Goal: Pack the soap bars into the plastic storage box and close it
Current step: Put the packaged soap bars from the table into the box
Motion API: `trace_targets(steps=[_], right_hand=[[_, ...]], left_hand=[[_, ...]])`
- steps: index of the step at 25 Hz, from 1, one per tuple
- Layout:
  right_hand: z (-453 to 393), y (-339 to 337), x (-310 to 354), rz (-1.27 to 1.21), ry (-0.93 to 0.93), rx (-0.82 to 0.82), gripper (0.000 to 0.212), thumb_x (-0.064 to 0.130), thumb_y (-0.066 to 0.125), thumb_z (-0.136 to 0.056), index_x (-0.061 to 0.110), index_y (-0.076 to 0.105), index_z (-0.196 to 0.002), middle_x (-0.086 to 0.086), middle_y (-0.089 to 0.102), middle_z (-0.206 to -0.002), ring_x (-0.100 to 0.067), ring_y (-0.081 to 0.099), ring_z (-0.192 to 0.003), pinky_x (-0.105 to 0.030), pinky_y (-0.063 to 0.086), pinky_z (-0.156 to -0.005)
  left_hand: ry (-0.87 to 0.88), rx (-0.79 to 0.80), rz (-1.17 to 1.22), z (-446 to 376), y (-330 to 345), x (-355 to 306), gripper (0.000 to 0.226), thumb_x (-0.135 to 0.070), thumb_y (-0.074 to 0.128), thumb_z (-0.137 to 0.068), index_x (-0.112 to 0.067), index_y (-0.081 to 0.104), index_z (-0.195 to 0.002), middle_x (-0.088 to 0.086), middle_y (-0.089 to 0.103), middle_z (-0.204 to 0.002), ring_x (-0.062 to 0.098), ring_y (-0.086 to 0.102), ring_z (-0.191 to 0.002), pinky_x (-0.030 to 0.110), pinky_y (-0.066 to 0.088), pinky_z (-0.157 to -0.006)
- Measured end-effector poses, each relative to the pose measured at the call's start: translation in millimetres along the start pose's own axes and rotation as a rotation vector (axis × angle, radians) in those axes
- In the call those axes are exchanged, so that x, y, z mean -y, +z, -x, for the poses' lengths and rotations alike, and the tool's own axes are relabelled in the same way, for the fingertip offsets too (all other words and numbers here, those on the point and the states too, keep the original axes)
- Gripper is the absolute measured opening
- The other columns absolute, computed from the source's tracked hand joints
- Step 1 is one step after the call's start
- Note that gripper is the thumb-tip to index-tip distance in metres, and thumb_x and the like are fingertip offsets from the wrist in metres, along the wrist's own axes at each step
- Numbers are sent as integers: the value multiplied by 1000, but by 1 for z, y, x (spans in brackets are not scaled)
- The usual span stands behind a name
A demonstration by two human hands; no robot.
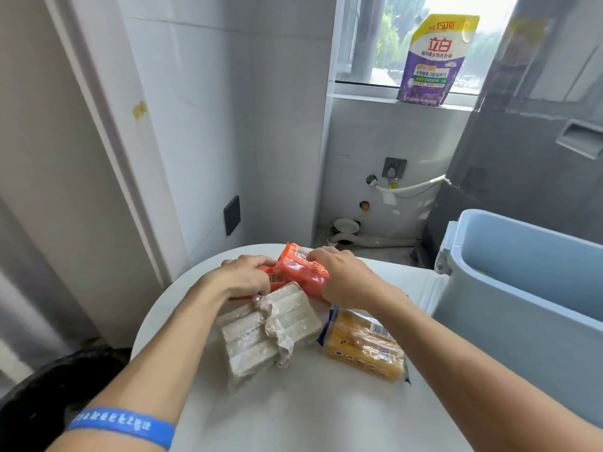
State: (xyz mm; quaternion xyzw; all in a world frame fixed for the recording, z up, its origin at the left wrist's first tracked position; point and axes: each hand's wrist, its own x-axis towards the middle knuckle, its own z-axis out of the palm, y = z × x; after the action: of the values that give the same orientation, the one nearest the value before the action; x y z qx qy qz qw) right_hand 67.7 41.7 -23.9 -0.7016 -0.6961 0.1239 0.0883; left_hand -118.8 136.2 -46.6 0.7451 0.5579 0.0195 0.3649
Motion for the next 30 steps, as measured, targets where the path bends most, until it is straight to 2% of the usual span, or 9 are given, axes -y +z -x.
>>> trace_targets(steps=[3, 9, 11, 13, 15, 17, 24, 26, 30], right_hand=[[-20, 14, -4, -131, 81, 59, 44, 36, 59, -86, 27, 43, -126, -6, 59, -131, -31, 56, -108, -47, 50, -89], [-18, 42, -9, -227, 82, -229, 49, 53, 60, -88, 23, 42, -121, -7, 62, -122, -31, 59, -101, -42, 49, -81], [-10, 36, -9, -541, 37, -331, 41, 52, 57, -90, 29, 43, -121, -5, 62, -111, -26, 60, -90, -37, 51, -72], [0, 15, -10, -1080, 51, -363, 33, 49, 52, -95, 30, 49, -122, -8, 64, -109, -24, 64, -86, -33, 54, -65], [15, -13, -12, -1744, 113, -168, 46, 49, 43, -98, 17, 59, -127, -19, 67, -122, -34, 69, -101, -44, 59, -77], [35, -34, -13, -2011, 150, 3, 63, 56, 41, -96, 5, 66, -124, -27, 66, -124, -43, 68, -103, -53, 58, -82], [150, -72, -17, -1649, 383, -116, 37, 39, 65, -82, 8, 71, -101, -15, 75, -80, -22, 63, -48, -22, 39, -37], [184, -106, -43, -1554, 348, -380, 25, 41, 70, -78, 17, 76, -83, -8, 76, -72, -19, 67, -49, -21, 42, -37], [226, -173, -124, -907, 444, -894, 28, 39, 74, -78, 15, 71, -92, -8, 76, -87, -23, 75, -75, -40, 62, -60]], left_hand=[[-18, -175, -264, -10, 13, 2, 68, -35, 62, -73, -44, 42, -137, -2, 42, -144, 26, 24, -133, 45, 32, -104], [-77, -359, -330, -5, 12, 16, 43, -44, 67, -74, -27, 60, -113, 2, 61, -115, 27, 51, -113, 41, 40, -93], [-86, -469, 124, 7, -5, 16, 42, -51, 75, -69, -22, 67, -98, 3, 70, -98, 25, 65, -90, 36, 52, -81], [-17, -443, 895, 23, -32, 12, 38, -51, 75, -73, -19, 71, -93, 9, 74, -94, 23, 68, -78, 33, 54, -66], [156, -169, 1430, 44, -51, -3, 50, -55, 68, -78, -17, 68, -111, 17, 74, -106, 29, 71, -88, 38, 57, -70], [281, 54, 1529, 62, -47, -31, 64, -57, 68, -77, -16, 61, -125, 23, 71, -114, 36, 70, -97, 44, 57, -76], [306, 149, 1417, 109, 9, -125, 49, -36, 56, -83, -7, 62, -122, 22, 73, -108, 35, 73, -90, 33, 59, -55], [320, 80, 1361, 127, 16, -151, 40, -41, 61, -82, -15, 69, -112, 12, 77, -94, 26, 74, -71, 27, 55, -43], [402, 46, 986, 143, 61, -226, 26, -41, 61, -84, -23, 79, -80, 4, 78, -74, 19, 72, -57, 25, 50, -40]])
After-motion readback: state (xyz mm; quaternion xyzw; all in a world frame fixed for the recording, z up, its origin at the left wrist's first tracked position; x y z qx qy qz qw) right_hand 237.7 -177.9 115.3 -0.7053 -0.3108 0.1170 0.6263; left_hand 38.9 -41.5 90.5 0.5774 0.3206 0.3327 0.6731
